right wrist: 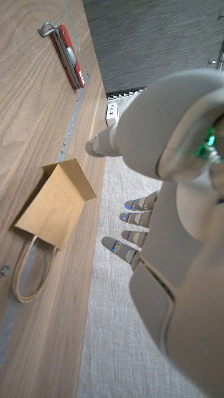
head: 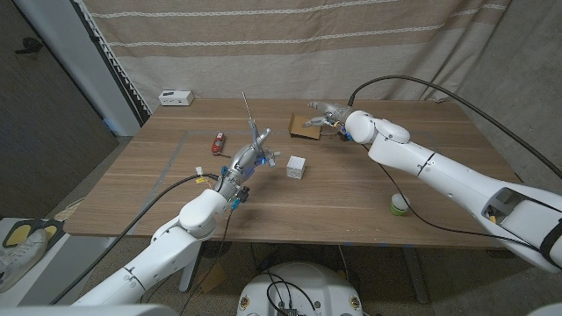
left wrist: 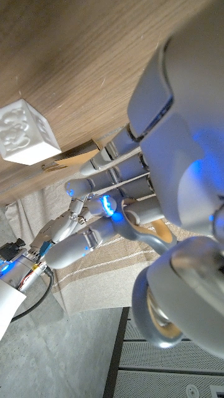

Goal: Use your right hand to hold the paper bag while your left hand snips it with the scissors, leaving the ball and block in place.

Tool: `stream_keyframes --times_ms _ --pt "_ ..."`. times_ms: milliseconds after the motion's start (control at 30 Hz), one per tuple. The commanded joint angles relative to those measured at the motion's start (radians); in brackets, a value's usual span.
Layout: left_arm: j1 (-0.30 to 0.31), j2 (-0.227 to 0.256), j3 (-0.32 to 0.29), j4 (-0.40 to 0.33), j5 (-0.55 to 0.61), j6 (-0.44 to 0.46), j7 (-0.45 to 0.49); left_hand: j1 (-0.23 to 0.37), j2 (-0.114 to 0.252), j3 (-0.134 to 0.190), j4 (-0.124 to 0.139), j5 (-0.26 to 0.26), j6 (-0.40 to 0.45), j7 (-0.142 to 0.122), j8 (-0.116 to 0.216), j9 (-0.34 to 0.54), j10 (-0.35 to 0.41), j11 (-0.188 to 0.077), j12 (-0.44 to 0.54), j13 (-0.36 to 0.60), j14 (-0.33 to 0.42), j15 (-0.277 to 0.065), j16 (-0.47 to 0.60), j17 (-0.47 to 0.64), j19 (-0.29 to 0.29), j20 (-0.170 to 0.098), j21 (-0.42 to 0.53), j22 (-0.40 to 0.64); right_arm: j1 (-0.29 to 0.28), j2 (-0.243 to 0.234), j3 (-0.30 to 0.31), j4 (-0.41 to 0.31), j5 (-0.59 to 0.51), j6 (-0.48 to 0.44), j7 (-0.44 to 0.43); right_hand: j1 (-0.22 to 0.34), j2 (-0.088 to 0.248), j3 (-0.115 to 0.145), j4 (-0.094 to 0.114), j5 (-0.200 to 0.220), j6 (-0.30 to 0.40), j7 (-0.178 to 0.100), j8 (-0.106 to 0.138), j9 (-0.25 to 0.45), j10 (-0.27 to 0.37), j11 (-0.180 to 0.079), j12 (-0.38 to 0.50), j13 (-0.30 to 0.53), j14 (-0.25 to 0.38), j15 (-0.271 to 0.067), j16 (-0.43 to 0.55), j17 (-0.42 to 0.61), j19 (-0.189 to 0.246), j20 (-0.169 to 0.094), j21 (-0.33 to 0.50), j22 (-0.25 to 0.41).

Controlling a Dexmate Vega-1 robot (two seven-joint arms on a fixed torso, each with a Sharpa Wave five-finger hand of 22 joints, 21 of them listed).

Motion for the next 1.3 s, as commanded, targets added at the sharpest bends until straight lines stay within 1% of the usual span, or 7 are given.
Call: stream_keyframes --times_ms 33,367,600,800,1067,1133,1300 --pt "0.005 0.005 -0.007 0.006 -0.008 -0.009 -0.008 0.016 -0.003 -0.146 0.067 0.009 -0.037 0.044 0.009 0.001 0.111 -0.097 0.042 0.08 0.008 -0.12 0.003 0.004 0.002 -0.034 0.003 0.004 0.007 0.028 -0.012 0.039 -0.045 0.014 0.0 0.009 -0.008 -0.007 0.0 0.007 0.007 0.003 0.008 0.0 0.013 0.002 0.007 0.002 0.005 -0.001 -0.001 0.001 -0.025 -0.006 -0.006 0.001" --pt "0.008 0.008 -0.013 0.005 -0.007 -0.007 -0.003 0.019 -0.002 -0.147 0.07 0.017 -0.037 0.045 0.021 0.001 0.113 -0.096 0.042 0.08 0.007 -0.12 0.003 0.004 0.002 -0.034 0.004 0.007 0.032 0.058 -0.038 0.102 -0.07 0.022 0.018 0.013 -0.01 -0.009 -0.001 0.013 0.009 0.001 0.007 0.0 0.011 -0.003 0.004 -0.001 -0.003 -0.01 -0.007 -0.001 -0.032 -0.009 -0.016 0.001" --pt "0.008 0.009 -0.015 0.008 -0.007 -0.016 -0.008 0.016 -0.004 -0.148 0.072 0.019 -0.038 0.046 0.026 0.0 0.112 -0.095 0.041 0.08 0.008 -0.12 0.004 0.005 0.004 -0.034 0.004 0.007 0.052 0.079 -0.053 0.15 -0.07 0.029 0.039 0.019 -0.01 -0.014 0.001 0.026 -0.014 -0.003 -0.005 0.0 -0.019 -0.007 -0.012 -0.005 -0.032 -0.011 -0.022 -0.003 -0.06 -0.01 -0.042 0.001" --pt "0.014 0.014 -0.017 0.001 -0.014 -0.005 -0.008 0.015 -0.005 -0.148 0.074 0.019 -0.038 0.043 0.03 0.0 0.111 -0.097 0.041 0.08 0.007 -0.12 0.004 0.006 0.003 -0.032 0.004 0.008 0.058 0.097 -0.058 0.195 -0.071 0.045 0.024 0.021 -0.009 -0.017 0.002 0.031 0.001 0.008 0.0 0.0 -0.01 -0.004 -0.011 -0.006 -0.029 -0.02 -0.021 -0.004 -0.052 -0.017 -0.048 0.001" --pt "0.008 0.011 -0.015 0.011 -0.015 -0.012 -0.015 0.016 -0.003 -0.148 0.076 0.021 -0.042 0.04 0.033 0.0 0.114 -0.097 0.041 0.08 0.01 -0.12 0.002 0.001 0.005 -0.032 0.003 0.007 0.078 0.127 -0.077 0.267 -0.075 0.062 0.007 0.023 -0.011 -0.019 0.001 0.035 -0.003 0.001 -0.003 0.0 -0.012 -0.009 -0.013 -0.007 -0.026 -0.027 -0.021 -0.004 -0.048 -0.022 -0.052 0.001" --pt "0.008 0.008 -0.014 0.012 -0.016 -0.01 -0.013 0.016 -0.003 -0.148 0.077 0.021 -0.042 0.045 0.032 0.0 0.117 -0.099 0.042 0.08 0.015 -0.12 0.007 0.006 0.005 -0.033 0.003 0.006 0.082 0.131 -0.082 0.276 -0.08 0.064 0.004 0.024 -0.011 -0.02 0.001 0.036 -0.005 0.0 -0.004 0.0 -0.013 -0.008 -0.014 -0.008 -0.026 -0.028 -0.021 -0.004 -0.048 -0.024 -0.054 0.001" --pt "0.009 0.01 -0.013 0.012 -0.015 -0.008 -0.013 0.016 -0.003 -0.148 0.078 0.023 -0.039 0.041 0.033 0.0 0.117 -0.1 0.041 0.08 0.011 -0.12 0.007 0.007 0.005 -0.033 0.001 0.004 0.1 0.145 -0.105 0.305 -0.103 0.076 -0.001 0.026 -0.013 -0.022 0.001 0.039 -0.016 0.006 -0.009 0.0 -0.018 -0.003 -0.017 -0.008 -0.027 -0.025 -0.022 -0.005 -0.048 -0.026 -0.058 0.001"
